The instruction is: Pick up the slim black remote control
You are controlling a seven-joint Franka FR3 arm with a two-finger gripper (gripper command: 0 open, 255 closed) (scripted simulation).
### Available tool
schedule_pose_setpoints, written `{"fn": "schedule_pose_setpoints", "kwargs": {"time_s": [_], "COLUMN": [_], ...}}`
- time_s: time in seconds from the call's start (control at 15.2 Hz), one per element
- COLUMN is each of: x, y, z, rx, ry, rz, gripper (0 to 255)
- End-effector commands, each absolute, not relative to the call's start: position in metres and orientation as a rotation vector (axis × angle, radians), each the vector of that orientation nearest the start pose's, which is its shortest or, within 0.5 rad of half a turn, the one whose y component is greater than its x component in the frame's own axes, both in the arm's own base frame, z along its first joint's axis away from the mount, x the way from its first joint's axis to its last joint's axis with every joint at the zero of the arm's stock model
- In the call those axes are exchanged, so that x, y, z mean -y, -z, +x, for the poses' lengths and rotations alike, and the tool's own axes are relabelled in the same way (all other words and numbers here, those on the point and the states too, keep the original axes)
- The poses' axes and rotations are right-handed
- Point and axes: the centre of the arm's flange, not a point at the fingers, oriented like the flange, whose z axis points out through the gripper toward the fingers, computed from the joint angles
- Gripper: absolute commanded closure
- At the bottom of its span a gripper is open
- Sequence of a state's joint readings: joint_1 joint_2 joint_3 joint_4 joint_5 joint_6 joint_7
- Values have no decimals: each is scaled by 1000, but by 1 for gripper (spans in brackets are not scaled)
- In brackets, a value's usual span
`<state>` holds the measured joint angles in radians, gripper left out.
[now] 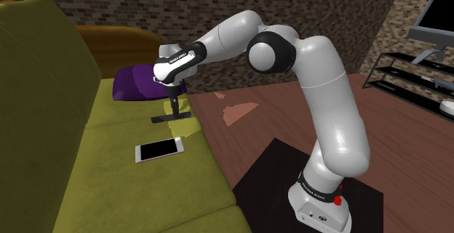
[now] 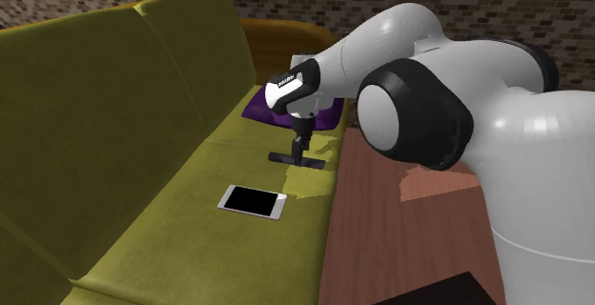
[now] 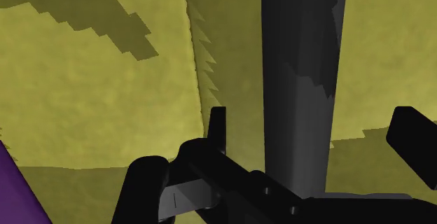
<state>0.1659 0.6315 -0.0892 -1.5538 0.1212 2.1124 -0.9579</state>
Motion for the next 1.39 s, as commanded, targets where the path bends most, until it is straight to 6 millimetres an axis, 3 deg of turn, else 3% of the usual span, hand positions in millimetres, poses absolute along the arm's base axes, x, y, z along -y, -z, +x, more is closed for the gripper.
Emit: {"fn": "schedule_pose_setpoints", "kwargs": {"time_s": [0.0,0.13,0.2,0.79,1.32], "x": [-67,-67,-66,-67,-67], "y": [-265,-265,-265,-265,-308], "z": [690,690,690,690,690], "rx": [1449,1449,1449,1449,1449], "ry": [-64,-64,-64,-64,-64], "rz": [-2704,-2704,-2704,-2704,-2704], "gripper": [0,0,255,255,255]}}
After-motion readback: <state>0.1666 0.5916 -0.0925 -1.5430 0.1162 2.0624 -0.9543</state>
